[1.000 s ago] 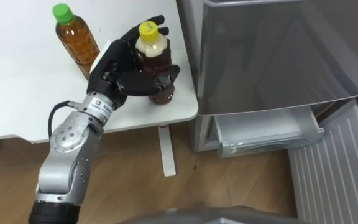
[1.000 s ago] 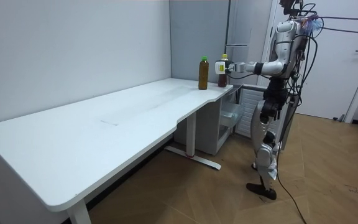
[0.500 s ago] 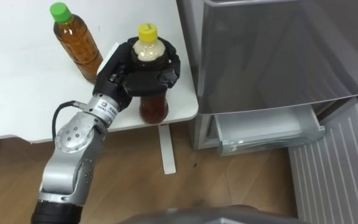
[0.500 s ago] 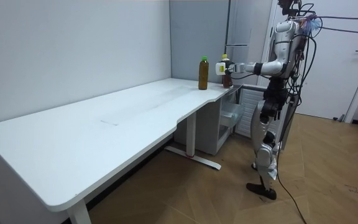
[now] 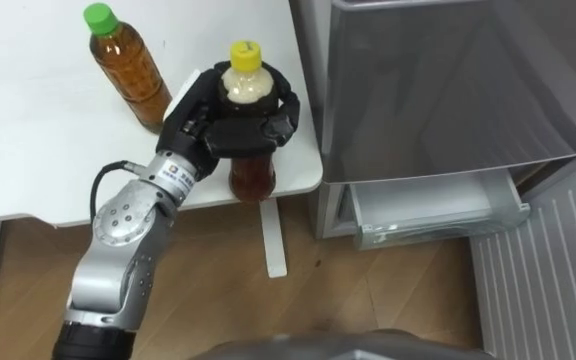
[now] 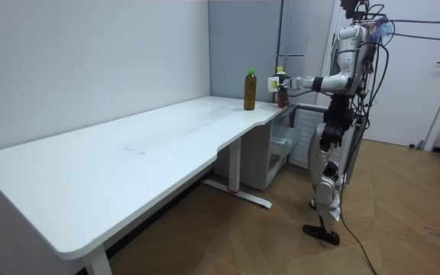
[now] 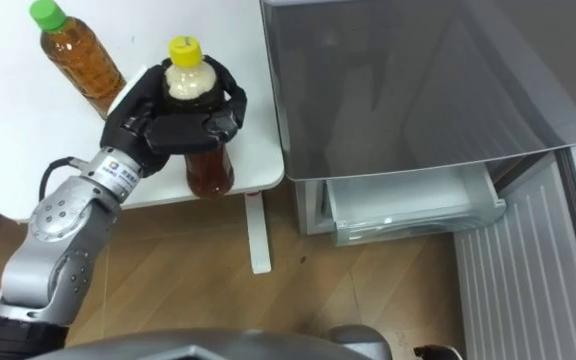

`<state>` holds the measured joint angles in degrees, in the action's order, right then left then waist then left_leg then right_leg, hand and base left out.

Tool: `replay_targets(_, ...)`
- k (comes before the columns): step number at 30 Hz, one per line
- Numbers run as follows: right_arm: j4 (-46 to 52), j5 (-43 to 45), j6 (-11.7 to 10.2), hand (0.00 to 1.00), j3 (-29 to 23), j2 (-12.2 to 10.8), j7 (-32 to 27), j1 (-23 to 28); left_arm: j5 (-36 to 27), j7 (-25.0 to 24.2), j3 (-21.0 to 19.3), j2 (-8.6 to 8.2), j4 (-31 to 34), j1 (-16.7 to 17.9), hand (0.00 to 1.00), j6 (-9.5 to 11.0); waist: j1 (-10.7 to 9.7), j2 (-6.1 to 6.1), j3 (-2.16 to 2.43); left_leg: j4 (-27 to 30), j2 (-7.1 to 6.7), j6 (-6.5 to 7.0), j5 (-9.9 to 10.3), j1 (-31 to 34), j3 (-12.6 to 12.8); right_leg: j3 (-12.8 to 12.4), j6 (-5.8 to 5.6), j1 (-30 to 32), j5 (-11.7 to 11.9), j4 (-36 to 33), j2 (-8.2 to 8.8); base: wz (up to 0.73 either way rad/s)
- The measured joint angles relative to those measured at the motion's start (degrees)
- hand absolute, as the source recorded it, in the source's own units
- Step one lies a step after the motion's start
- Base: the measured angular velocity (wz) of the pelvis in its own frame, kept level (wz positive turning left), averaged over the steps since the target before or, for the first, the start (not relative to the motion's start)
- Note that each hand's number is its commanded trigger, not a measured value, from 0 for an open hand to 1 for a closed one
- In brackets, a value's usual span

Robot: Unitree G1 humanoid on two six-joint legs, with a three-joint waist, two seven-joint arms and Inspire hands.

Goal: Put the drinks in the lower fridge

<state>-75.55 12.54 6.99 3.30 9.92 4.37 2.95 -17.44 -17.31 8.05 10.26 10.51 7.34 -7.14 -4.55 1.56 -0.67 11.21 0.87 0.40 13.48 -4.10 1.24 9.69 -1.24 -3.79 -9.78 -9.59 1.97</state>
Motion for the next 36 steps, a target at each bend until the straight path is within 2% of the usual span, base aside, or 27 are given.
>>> replay_targets(7, 0.31, -1.11, -0.07, 0.0, -0.07, -0.11, -0.02, -0.57, -2.19, -3.6, 1.91, -0.11, 0.45, 0.05, 1.0, 0.0, -0.2, -1.14, 0.12, 0.0, 0.06, -0.02, -0.01, -0.01, 0.04, 0.02, 0.0, 0.0, 0.0, -0.05, -0.03, 0.0)
replay_targets(11, 2.04, -1.11, 0.0, 0.0, -0.03, -0.09, -0.08, -0.93, -3.43, -3.8, 2.44, -0.06, 0.59, 0.04, 1.0, 0.0, 0.23, -2.07, 0.53, 0.1, 0.06, -0.02, -0.01, 0.04, -0.04, 0.18, 0.03, -0.01, 0.02, -0.08, 0.01, 0.0)
replay_targets(18, 6.08, -1.2, -0.14, 0.0, 1.37, 0.47, -0.2, -2.23, -3.53, -5.99, 3.22, -0.1, 0.59, 0.04, 1.0, 0.01, 0.74, -1.94, 0.39, 0.27, 0.19, -0.02, -0.01, -0.03, -0.22, 0.69, 0.23, -0.17, 0.16, -0.19, -0.09, 0.01)
replay_targets(24, 17.64, -1.55, -0.13, 0.0, 3.33, 1.47, 0.3, -1.34, -5.46, -7.17, 4.38, 0.03, 0.56, 1.09, 1.0, 0.01, 2.46, -1.57, 0.25, 0.55, 0.23, -0.14, -0.08, 0.57, -0.57, 1.18, 0.36, 0.15, 0.24, -0.28, -0.08, 0.04)
replay_targets(28, 31.38, -1.8, -2.63, 0.0, 4.88, -0.21, 5.01, -0.5, -5.18, -7.32, 4.69, 0.19, 0.34, 2.85, 1.0, 0.0, 2.62, -1.57, 0.25, 0.58, 0.25, -0.17, -0.1, 0.61, -0.88, 1.36, 0.36, -0.02, 0.24, -0.15, -0.08, 0.04)
replay_targets(30, 36.4, -2.74, -2.95, 0.0, 6.81, -0.47, 7.93, 0.49, -5.07, -7.5, 4.59, 0.5, 0.35, 3.74, 1.0, 0.0, 3.41, -1.7, 0.23, 0.57, 0.23, -0.18, -0.1, 0.63, -1.13, 1.49, 0.36, -0.08, 0.23, -0.15, -0.06, 0.08)
replay_targets(33, 41.72, -5.13, -3.3, 0.0, 9.62, -0.55, 13.39, 1.73, -4.52, -7.74, 4.52, 1.57, 0.35, 5.56, 1.0, 0.0, 3.5, -2.02, 0.16, 0.55, 0.19, -0.18, -0.11, 0.74, -1.65, 1.66, 0.35, -0.15, 0.23, -0.17, -0.03, 0.08)
replay_targets(36, 44.81, -6.63, -3.34, 0.0, 10.95, -0.49, 17.08, 2.79, -4.19, -8.11, 4.72, 2.01, 0.35, 6.34, 1.0, 0.0, 3.44, -2.93, 0.0, 0.6, 0.14, -0.18, -0.11, 0.92, -1.97, 1.68, 0.35, -0.16, 0.23, -0.18, 0.02, 0.05)
